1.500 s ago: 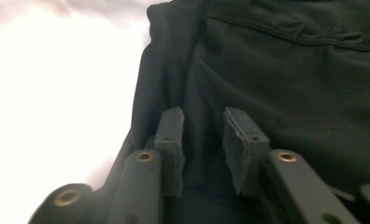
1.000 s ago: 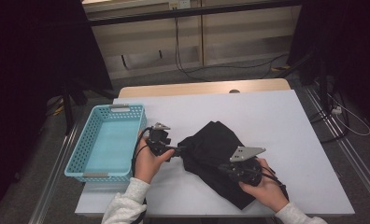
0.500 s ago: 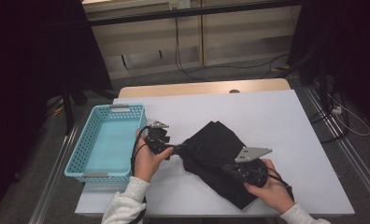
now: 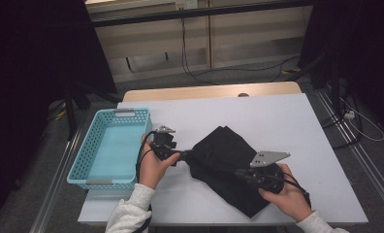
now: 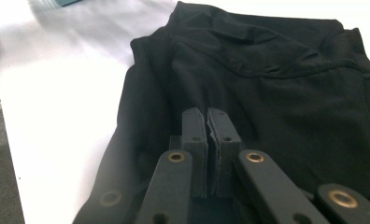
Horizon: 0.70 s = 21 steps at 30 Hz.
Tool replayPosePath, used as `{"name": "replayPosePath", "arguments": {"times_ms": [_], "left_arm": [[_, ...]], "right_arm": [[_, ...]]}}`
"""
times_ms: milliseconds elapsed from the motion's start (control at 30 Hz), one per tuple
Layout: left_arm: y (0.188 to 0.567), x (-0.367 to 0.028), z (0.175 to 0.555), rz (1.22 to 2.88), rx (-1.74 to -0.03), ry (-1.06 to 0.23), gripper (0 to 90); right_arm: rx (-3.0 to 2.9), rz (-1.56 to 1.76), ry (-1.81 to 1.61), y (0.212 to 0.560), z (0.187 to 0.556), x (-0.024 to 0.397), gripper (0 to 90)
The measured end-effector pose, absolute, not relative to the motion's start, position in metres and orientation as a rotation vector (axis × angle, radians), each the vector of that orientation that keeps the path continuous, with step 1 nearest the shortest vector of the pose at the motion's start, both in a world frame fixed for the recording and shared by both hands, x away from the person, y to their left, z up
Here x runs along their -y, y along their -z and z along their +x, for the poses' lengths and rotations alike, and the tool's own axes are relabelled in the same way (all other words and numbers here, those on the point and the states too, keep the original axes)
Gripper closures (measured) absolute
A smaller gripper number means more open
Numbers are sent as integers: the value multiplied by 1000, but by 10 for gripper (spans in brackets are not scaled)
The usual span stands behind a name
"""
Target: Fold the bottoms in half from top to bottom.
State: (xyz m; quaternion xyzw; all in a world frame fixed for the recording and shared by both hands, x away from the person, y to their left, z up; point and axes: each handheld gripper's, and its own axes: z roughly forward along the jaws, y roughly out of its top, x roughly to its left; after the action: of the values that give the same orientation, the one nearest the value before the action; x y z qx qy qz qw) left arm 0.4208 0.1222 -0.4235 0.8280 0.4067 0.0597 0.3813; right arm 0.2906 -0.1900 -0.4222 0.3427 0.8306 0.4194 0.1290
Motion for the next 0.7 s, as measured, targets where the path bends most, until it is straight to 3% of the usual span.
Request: {"name": "replayPosePath", "arguments": {"times_ms": [700], "left_arm": [[426, -122, 423, 2114, -1032, -130, 194]], "right_arm": [[-2426, 1003, -1234, 422, 281, 198, 875]]}}
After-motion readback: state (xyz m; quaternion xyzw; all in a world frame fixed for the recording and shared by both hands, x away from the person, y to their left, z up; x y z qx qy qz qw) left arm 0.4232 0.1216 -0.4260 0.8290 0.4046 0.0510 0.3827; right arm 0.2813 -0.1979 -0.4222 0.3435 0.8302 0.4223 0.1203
